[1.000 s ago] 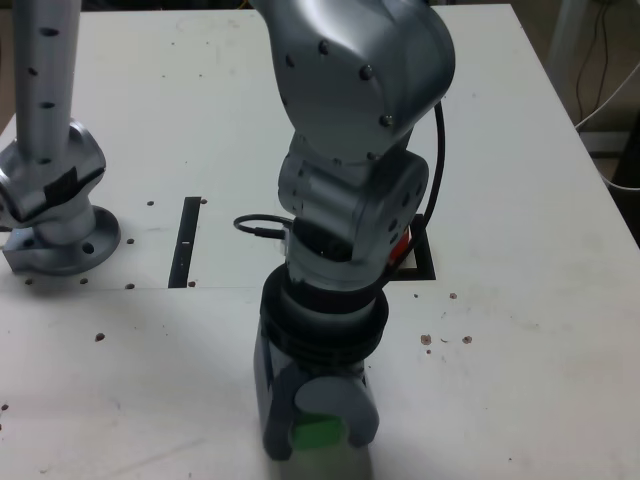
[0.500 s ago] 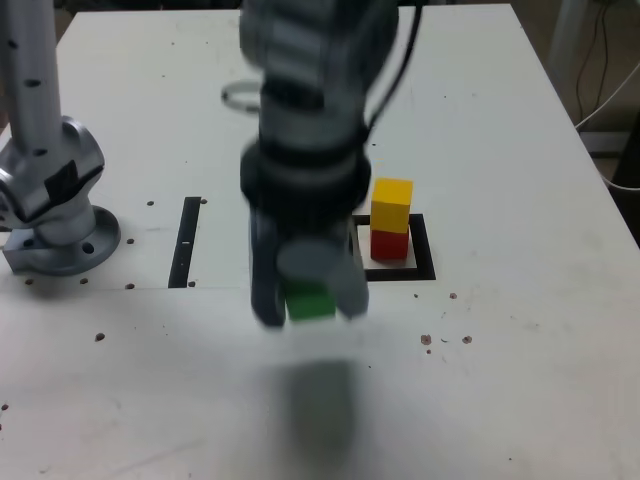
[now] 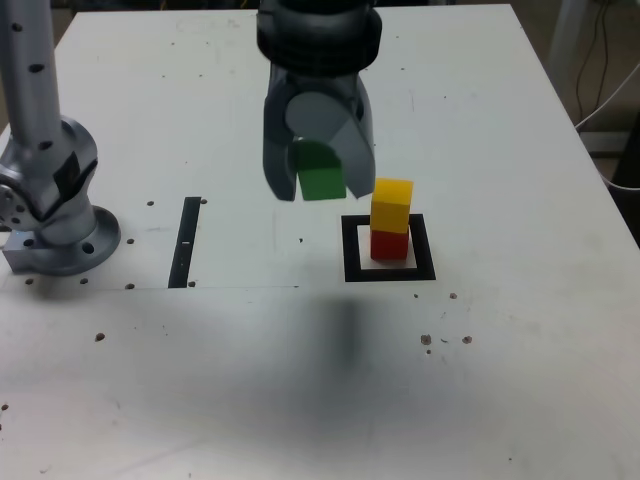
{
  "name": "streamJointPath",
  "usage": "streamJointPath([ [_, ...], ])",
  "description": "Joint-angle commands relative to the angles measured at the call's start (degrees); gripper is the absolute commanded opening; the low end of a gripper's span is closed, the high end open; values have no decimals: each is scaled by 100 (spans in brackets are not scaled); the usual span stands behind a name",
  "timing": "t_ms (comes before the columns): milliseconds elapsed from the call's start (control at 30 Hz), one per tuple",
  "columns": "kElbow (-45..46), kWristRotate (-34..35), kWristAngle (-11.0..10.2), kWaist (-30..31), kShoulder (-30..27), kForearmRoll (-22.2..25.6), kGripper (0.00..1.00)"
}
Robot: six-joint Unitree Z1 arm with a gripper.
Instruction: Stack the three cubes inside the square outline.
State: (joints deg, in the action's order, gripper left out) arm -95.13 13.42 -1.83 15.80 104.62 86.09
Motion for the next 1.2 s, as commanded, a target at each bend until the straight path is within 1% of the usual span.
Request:
streamJointPath([
  [0,-74,-77,0,-103,36,-23,17],
  [100,-177,-174,14,-270,130,-50,17],
  [367,-358,-254,138,-667,448,-128,17],
  [633,-597,-368,77,-832,795,-148,17],
  [833,-756,-423,90,-842,1035,-126,17],
  [1167,-870,-793,-5,-979,1153,-87,17],
])
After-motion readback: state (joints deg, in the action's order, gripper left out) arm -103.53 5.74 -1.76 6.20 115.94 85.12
